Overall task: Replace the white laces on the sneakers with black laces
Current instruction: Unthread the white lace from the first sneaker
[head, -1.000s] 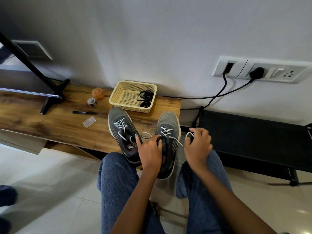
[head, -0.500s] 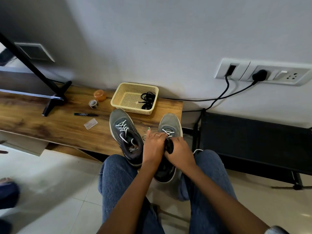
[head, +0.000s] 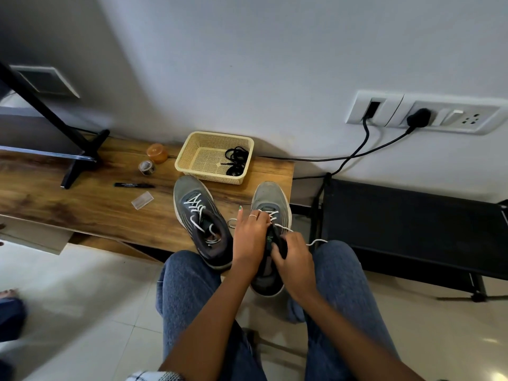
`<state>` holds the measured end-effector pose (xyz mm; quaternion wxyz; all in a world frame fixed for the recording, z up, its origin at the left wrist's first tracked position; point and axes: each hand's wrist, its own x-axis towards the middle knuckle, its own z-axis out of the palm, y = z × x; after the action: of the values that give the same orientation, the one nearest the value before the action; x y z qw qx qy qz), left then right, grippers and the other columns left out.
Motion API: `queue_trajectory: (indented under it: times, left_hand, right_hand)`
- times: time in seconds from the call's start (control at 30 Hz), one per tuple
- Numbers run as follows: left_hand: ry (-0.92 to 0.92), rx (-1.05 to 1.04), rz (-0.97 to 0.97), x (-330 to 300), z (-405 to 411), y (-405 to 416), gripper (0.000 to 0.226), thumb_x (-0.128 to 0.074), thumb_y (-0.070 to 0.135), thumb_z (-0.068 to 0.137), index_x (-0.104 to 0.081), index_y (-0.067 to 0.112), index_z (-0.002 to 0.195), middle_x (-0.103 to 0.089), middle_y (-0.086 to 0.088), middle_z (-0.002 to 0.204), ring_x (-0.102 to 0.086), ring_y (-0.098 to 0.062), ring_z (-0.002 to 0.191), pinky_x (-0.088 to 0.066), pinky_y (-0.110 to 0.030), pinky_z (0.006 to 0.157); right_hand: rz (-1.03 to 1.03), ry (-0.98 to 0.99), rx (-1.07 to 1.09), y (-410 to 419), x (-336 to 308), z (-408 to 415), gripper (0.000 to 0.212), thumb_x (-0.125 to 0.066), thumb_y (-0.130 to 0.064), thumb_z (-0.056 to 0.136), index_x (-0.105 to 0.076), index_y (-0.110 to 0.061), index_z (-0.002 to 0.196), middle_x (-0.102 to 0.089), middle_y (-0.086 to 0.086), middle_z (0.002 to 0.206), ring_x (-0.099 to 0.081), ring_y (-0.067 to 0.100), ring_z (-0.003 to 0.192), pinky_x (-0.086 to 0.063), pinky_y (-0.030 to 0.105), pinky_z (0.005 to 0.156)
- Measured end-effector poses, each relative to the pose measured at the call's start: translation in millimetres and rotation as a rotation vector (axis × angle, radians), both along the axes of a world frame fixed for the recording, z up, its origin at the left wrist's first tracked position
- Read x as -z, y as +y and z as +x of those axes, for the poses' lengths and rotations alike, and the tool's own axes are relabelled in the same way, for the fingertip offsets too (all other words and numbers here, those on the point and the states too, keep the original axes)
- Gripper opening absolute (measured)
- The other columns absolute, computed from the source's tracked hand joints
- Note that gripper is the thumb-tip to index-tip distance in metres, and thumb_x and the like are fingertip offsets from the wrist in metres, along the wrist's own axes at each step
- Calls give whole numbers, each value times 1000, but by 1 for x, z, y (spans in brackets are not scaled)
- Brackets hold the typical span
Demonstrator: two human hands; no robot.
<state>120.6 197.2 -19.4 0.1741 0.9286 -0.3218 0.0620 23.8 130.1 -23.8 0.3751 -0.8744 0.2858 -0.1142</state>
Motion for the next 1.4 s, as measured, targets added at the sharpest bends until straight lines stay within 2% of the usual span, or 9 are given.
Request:
queue_trajectory:
  times: [0.2, 0.27, 0.37, 0.47, 0.53, 0.63, 0.87, 1.2, 1.4]
  left_hand:
    - [259, -125, -144, -3, -2, 0, 8, -48, 13, 98, -54, 9, 95, -61, -11, 81, -53, -30, 85, -32, -45, 110]
    - [356, -217, -254, -4, -2, 0, 10, -43, 18, 101, -51, 12, 99, -59, -9, 88, -50, -27, 92, -40, -41, 93]
    - [493, -408, -443, -3, 0, -4, 7, -45, 18, 100, -46, 18, 93, -57, -6, 93, -50, -27, 96, -34, -34, 72]
    - [503, -450, -527, -7, -1, -5, 7, -48, 15, 99, -47, 18, 92, -57, 0, 86, -50, -21, 90, -38, -41, 95]
    - [413, -362, -428, -8, -2, -4, 5, -48, 14, 98, -52, 15, 100, -60, 3, 83, -46, -12, 78, -25, -42, 113]
    - [134, -145, -111, -5, 2, 1, 22, -54, 9, 91, -61, 20, 109, -68, 1, 86, -58, -21, 92, -12, -43, 116]
    - [-164, 15, 121, 0, 9, 7, 6, -73, 17, 78, -72, 22, 74, -67, 7, 72, -61, -18, 90, -6, -42, 117]
    - [-71, 61, 167, 4, 13, 7, 12, -69, 11, 80, -66, 19, 72, -64, 3, 62, -63, -18, 63, 5, -36, 118]
    - [231, -127, -123, 4, 7, 6, 10, -51, 15, 96, -60, 14, 93, -68, -2, 80, -62, -24, 82, 6, -32, 117]
  right_hand:
    - [-53, 10, -2, 1, 6, 0, 12, -56, -20, 92, -57, -10, 98, -53, 3, 99, -53, 18, 91, -35, 23, 68]
    - [-79, 10, 0, 3, 8, 0, 13, -56, -19, 92, -57, -9, 99, -54, 4, 99, -54, 20, 91, -35, 24, 67]
    - [-123, 6, 5, 5, 10, 0, 11, -58, -18, 91, -57, -8, 97, -54, 5, 96, -55, 23, 89, -35, 25, 64]
    - [-190, 10, -9, 7, 10, 0, 12, -62, -17, 88, -58, -7, 95, -56, 7, 95, -57, 25, 89, -40, 29, 60]
    - [-255, 13, -33, 9, 10, 1, 15, -68, -17, 84, -60, -7, 91, -58, 8, 92, -59, 27, 87, -45, 34, 54]
    - [-379, 26, -73, 10, 8, 1, 22, -78, -19, 75, -62, -9, 87, -59, 7, 84, -61, 25, 76, -42, 31, 42]
    - [-514, 59, -91, 8, 8, 2, 32, -86, -26, 65, -62, -14, 82, -58, 2, 77, -60, 19, 69, -41, 27, 35]
    - [-561, 52, -63, 9, 10, 2, 30, -85, -26, 66, -62, -15, 81, -58, 0, 76, -59, 17, 67, -39, 24, 36]
    - [-606, 8, -52, 7, 11, 1, 30, -85, -24, 64, -63, -13, 80, -59, 2, 74, -59, 18, 65, -39, 26, 36]
